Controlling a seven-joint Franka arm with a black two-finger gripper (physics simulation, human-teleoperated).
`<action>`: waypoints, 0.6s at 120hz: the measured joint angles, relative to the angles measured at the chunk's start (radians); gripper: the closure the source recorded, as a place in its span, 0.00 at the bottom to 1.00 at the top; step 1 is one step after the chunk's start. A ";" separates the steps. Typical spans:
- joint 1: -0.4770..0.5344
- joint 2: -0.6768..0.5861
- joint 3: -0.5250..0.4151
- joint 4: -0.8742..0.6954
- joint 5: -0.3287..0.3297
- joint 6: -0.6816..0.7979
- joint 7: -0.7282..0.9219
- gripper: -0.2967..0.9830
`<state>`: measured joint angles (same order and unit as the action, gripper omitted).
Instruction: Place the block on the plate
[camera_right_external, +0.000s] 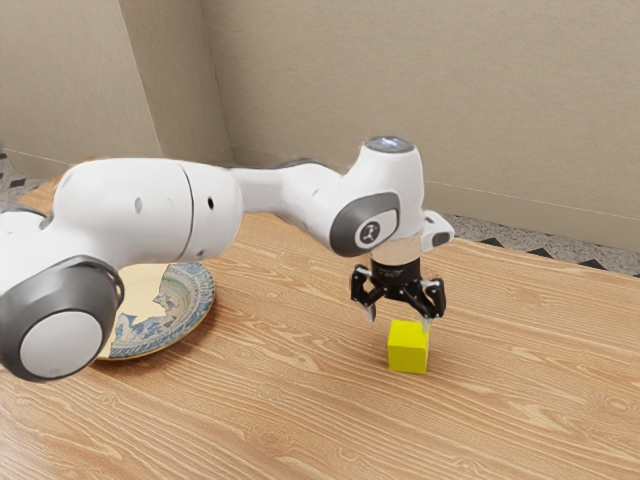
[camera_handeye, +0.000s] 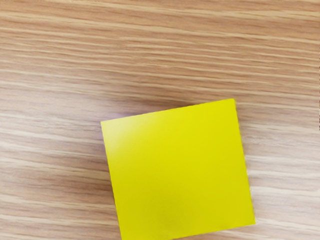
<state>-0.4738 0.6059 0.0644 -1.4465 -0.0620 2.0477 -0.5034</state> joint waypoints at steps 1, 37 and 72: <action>0.000 0.003 -0.002 0.001 0.003 0.003 -0.002 0.23; 0.001 0.076 -0.015 0.052 0.028 0.062 -0.056 0.23; 0.018 0.114 -0.011 0.059 -0.034 0.076 -0.090 0.23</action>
<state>-0.4561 0.7201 0.0533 -1.3874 -0.0961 2.1234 -0.5933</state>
